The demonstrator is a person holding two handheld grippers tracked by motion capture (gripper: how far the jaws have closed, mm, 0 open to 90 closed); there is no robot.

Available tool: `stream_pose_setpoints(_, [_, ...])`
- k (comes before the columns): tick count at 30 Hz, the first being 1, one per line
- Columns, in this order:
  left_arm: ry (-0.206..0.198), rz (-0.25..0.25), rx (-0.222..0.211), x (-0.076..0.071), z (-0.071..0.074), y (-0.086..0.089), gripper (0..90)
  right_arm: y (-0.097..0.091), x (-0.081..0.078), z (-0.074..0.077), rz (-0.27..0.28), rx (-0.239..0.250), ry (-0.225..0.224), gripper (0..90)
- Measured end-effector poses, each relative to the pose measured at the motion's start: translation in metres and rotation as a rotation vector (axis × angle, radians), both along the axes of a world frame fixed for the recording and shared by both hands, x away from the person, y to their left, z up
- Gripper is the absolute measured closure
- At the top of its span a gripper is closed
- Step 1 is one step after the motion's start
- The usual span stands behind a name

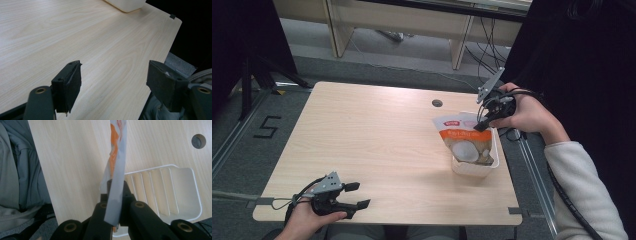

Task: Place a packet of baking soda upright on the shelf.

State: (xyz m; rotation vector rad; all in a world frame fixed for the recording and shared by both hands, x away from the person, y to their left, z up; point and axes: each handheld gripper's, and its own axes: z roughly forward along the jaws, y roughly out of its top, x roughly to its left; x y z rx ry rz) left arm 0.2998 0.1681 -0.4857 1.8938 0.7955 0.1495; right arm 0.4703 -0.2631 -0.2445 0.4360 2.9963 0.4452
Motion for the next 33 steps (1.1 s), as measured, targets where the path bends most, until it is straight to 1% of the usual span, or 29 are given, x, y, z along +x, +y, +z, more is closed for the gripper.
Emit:
stream_pose_setpoints(2, [0.0,0.0,0.001,0.0,0.0,0.0,27.1,0.0,0.0,0.0,0.001,-0.003,0.007,90.0])
stream_pose_setpoints(5, [0.004,0.004,-0.001,0.0,0.0,0.0,27.1,-0.001,0.0,-0.002,0.003,-0.004,0.002,90.0])
stream_pose_setpoints(6, [0.011,0.011,-0.005,-0.001,0.0,-0.001,27.1,-0.001,-0.001,-0.002,-0.016,-0.008,0.004,90.0])
stream_pose_setpoints(7, [0.011,0.011,-0.005,-0.001,0.0,-0.001,27.1,-0.001,-0.001,-0.002,-0.016,-0.008,0.004,90.0])
stream_pose_setpoints(8, [0.012,0.011,-0.004,-0.001,0.0,0.0,27.1,-0.002,0.001,-0.002,0.001,-0.009,-0.001,90.0])
stream_pose_setpoints(16, [0.012,0.012,-0.005,-0.001,0.0,-0.001,27.1,-0.003,0.002,-0.004,0.007,-0.015,0.003,90.0])
stream_pose_setpoints(17, [0.012,0.012,-0.004,0.0,0.0,-0.001,27.1,-0.003,0.001,-0.004,-0.009,-0.017,0.005,90.0])
stream_pose_setpoints(18, [0.012,0.012,-0.004,0.0,0.0,-0.001,27.1,-0.003,0.001,-0.004,-0.009,-0.017,0.005,90.0])
stream_pose_setpoints(19, [0.013,0.012,-0.011,0.0,-0.001,-0.001,27.1,-0.004,0.002,-0.005,0.006,-0.021,0.001,90.0])
stream_pose_setpoints(22, [0.013,0.011,-0.008,0.0,-0.001,-0.001,27.1,-0.004,0.002,-0.006,0.0,-0.021,0.005,90.0])
stream_pose_setpoints(27, [0.014,0.014,-0.013,-0.001,-0.001,-0.001,27.1,-0.005,0.003,-0.007,0.007,-0.025,0.003,90.0])
stream_pose_setpoints(31, [0.005,0.004,-0.01,0.0,-0.001,-0.001,27.1,-0.006,0.003,-0.009,0.0,-0.029,0.009,90.0])
stream_pose_setpoints(33, [-0.006,-0.013,0.001,0.001,-0.001,0.0,27.1,-0.007,0.004,-0.01,0.005,-0.027,0.012,90.0])
